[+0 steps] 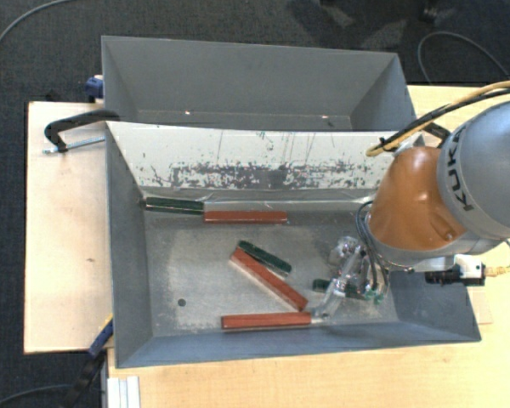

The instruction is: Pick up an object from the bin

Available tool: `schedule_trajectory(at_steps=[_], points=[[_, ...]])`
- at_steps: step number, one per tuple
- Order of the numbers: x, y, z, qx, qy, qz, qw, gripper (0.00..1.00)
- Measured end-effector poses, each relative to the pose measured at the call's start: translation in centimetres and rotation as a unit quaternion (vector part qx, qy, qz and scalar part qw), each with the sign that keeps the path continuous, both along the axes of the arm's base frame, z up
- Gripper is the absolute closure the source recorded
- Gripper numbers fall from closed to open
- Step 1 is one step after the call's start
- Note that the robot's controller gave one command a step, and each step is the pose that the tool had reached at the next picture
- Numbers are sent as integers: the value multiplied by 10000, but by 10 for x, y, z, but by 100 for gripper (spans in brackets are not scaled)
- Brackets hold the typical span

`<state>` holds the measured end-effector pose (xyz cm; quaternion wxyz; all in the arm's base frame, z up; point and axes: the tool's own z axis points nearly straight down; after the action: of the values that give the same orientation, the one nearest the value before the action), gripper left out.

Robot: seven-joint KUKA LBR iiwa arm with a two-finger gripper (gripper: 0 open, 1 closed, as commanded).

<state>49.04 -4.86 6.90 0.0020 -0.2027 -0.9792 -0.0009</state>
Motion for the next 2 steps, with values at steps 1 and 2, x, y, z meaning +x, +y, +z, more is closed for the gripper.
schedule_trajectory(at_steps=[1,2], points=[[0,0,0,-7,-14,3,10000,0],[1,0,0,-9,-16,5,10000,100]])
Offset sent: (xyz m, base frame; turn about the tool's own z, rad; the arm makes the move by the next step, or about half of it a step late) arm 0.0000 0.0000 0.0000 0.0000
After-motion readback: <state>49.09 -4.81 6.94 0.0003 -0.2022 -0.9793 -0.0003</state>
